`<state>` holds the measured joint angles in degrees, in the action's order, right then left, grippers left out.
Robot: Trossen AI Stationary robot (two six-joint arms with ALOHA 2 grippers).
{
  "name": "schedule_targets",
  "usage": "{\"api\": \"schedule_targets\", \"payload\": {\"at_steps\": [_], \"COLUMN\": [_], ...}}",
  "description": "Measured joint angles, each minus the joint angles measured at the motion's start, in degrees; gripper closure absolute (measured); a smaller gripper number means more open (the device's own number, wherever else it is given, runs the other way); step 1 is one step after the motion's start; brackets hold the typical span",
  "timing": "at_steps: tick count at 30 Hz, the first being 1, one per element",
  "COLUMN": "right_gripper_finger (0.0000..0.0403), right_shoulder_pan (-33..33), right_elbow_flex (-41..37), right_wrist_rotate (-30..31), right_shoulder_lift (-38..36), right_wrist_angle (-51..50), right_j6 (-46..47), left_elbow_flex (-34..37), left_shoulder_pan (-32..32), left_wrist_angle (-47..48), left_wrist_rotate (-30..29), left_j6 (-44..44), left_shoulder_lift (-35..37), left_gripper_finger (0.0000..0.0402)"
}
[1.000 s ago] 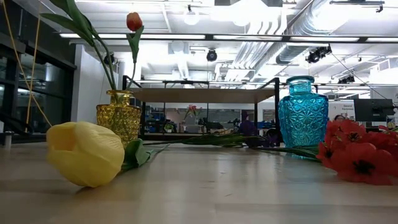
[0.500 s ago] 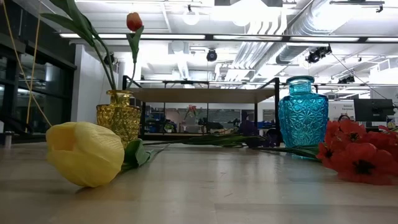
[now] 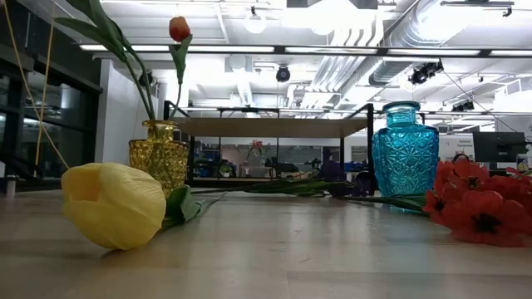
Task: Pick and place flowers into a vace then onto a shelf
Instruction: Put the dark red tulip into the yellow vase
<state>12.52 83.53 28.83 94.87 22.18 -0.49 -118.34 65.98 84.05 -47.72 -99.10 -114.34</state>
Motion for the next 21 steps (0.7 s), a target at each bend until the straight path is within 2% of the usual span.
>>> {"api": "schedule_targets", "payload": {"at_steps": [21], "right_gripper_finger": [0.0399], "right_shoulder_pan": [-4.69], "right_elbow_flex": [0.00], "right_wrist_rotate": [0.06], "right_shoulder_lift": [8.51], "right_wrist_angle": [7.54], "right_j6": [1.63], "left_elbow_flex": [0.00], "left_shoulder_pan": [0.00], "left_wrist_angle": [0.00], "left_wrist_rotate": [0.04], "left_j6": [-0.01], "left_shoulder_lift": [0.00], "left_gripper_finger": [0.0085]}}
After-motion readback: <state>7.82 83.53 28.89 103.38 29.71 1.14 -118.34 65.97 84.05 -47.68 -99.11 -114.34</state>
